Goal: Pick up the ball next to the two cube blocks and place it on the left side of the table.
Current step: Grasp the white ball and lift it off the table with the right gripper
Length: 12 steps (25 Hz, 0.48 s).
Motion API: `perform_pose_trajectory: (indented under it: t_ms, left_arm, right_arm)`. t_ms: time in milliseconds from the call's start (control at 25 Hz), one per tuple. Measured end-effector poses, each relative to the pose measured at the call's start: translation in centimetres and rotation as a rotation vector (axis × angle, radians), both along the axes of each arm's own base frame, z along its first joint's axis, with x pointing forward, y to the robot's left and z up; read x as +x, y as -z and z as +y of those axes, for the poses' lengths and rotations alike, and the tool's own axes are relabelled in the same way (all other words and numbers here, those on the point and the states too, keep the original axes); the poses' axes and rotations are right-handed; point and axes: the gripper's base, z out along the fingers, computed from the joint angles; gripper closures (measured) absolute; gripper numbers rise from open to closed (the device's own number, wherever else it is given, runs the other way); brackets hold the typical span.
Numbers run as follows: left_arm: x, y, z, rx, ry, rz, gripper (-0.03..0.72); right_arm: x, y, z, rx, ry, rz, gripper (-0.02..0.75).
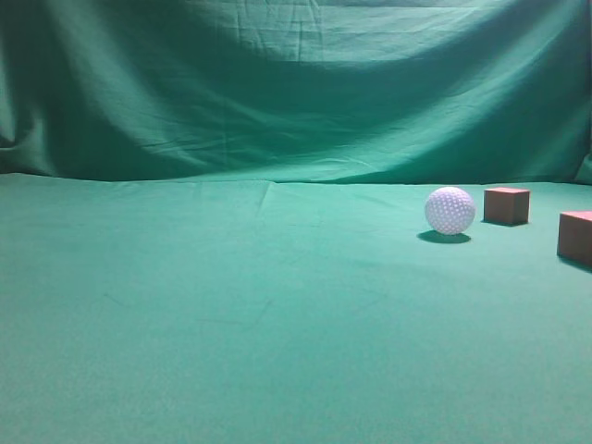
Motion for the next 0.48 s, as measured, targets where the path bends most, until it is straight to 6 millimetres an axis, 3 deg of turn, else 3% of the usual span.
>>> perform_pose_trajectory:
  t_ms: [120,240,480]
  left_arm:
    - [0.0,0.0,0.0,0.000,0.000,0.000,0.688]
    - [0.0,0.0,0.0,0.000,0.000,0.000,0.688]
    - [0.0,0.0,0.0,0.000,0.000,0.000,0.688]
  right_arm:
    - [0.1,-2.3,-0.2,0.196,0.032,-0.225,0.671]
    - [-0.1,-3.8,-0.6,0.262,0.058,-0.379,0.671]
    - [0.4,-8.5,0.0,0.167,0.013,-0.248,0.671]
